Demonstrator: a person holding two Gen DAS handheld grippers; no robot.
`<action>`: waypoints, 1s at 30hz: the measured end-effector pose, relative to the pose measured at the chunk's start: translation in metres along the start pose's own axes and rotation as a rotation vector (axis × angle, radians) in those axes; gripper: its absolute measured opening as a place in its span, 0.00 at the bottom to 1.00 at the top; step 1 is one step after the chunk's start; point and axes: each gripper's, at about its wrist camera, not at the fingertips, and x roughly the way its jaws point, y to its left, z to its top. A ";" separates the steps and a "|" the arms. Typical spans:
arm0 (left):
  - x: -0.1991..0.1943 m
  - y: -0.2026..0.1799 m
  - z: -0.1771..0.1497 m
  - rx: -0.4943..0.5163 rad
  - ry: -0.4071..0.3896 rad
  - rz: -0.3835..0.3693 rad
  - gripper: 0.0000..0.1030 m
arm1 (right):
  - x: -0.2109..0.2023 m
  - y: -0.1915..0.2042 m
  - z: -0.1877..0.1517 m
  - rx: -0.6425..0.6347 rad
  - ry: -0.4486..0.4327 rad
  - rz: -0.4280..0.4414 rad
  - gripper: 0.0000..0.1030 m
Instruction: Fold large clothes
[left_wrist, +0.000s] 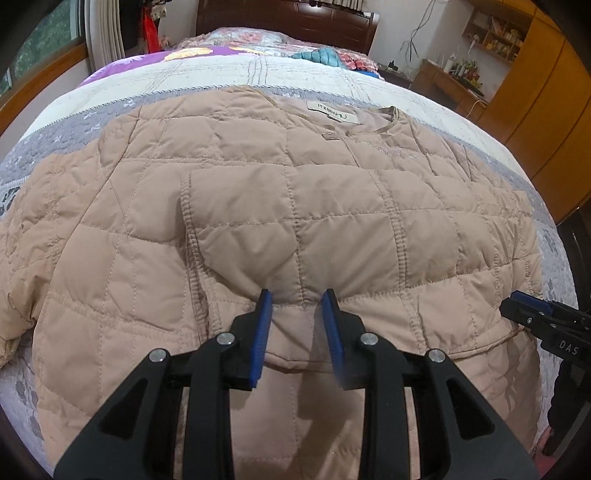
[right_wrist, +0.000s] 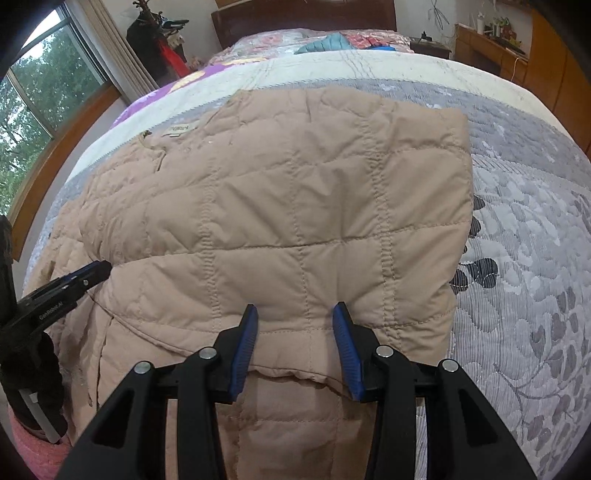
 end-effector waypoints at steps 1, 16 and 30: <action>0.000 0.000 0.000 0.000 -0.001 -0.001 0.28 | 0.000 0.001 0.000 -0.001 -0.001 -0.003 0.42; 0.000 0.004 -0.003 0.004 -0.014 -0.016 0.28 | 0.001 0.005 -0.001 -0.019 -0.015 -0.028 0.42; -0.001 0.006 -0.003 0.002 -0.012 -0.022 0.28 | 0.002 0.006 -0.001 -0.021 -0.019 -0.037 0.42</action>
